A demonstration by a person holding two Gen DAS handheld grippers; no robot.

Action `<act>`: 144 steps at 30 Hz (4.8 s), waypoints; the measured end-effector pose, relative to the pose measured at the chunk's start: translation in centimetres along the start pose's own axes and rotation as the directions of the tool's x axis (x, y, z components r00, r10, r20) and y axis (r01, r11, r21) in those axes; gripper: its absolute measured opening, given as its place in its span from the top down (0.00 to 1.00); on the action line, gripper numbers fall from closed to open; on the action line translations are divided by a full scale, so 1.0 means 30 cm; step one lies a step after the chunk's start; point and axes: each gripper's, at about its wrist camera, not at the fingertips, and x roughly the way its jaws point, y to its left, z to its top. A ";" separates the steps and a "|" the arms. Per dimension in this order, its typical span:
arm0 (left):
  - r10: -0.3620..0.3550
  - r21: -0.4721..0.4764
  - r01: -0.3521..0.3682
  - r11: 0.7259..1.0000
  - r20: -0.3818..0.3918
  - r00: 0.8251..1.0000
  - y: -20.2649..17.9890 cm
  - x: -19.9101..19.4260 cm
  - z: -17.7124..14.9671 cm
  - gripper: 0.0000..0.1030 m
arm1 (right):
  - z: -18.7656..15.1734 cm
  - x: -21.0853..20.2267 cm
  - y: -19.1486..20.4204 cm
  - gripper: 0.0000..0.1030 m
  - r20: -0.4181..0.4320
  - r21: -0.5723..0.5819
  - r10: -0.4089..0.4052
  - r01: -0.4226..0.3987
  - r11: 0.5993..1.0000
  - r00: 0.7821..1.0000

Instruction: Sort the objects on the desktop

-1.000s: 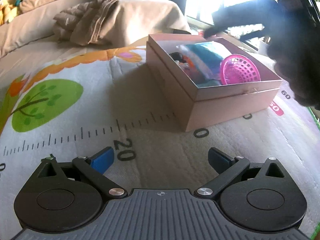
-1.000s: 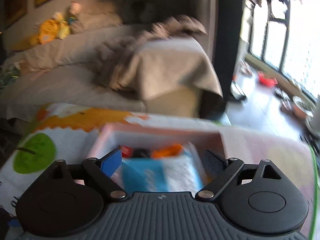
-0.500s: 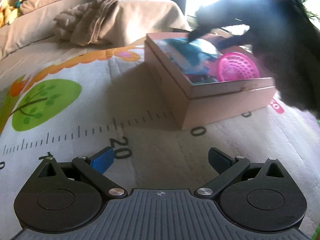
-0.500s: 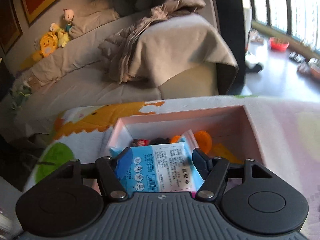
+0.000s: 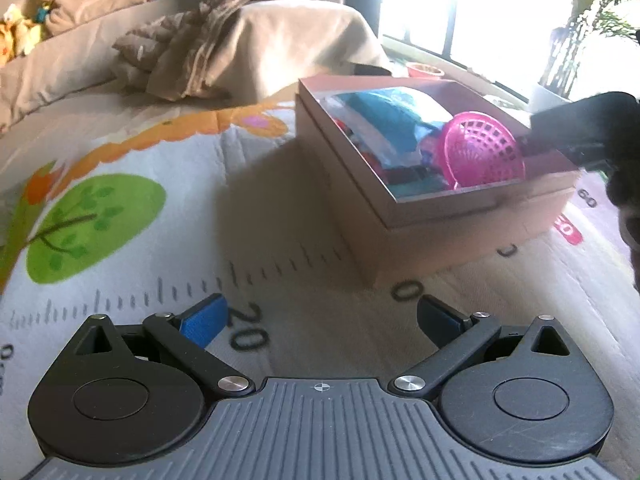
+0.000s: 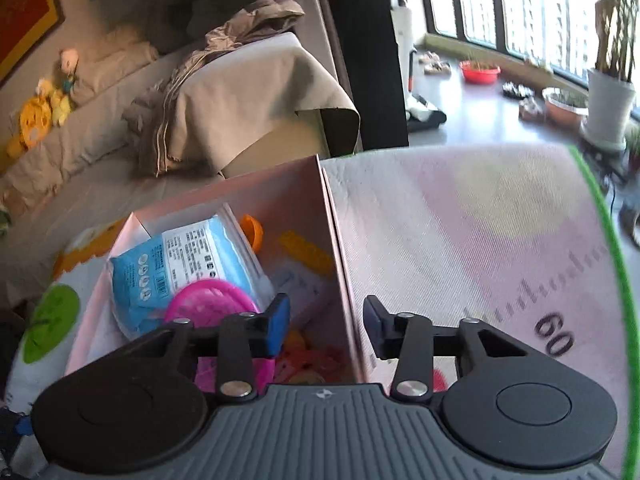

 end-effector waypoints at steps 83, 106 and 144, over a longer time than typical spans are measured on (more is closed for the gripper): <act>0.161 -0.118 -0.150 0.982 0.092 0.983 0.031 -0.054 -0.139 0.00 | -0.452 -0.149 0.204 0.00 0.079 -0.258 -0.060 0.079 0.963 0.995; 0.161 -0.118 -0.150 0.982 0.092 0.983 0.030 -0.054 -0.139 0.00 | -0.452 -0.149 0.204 0.00 0.079 -0.258 -0.060 0.079 0.963 0.995; 0.160 -0.117 -0.149 0.982 0.089 0.983 0.032 -0.054 -0.140 0.00 | -0.452 -0.150 0.204 0.00 0.079 -0.259 -0.060 0.079 0.963 0.995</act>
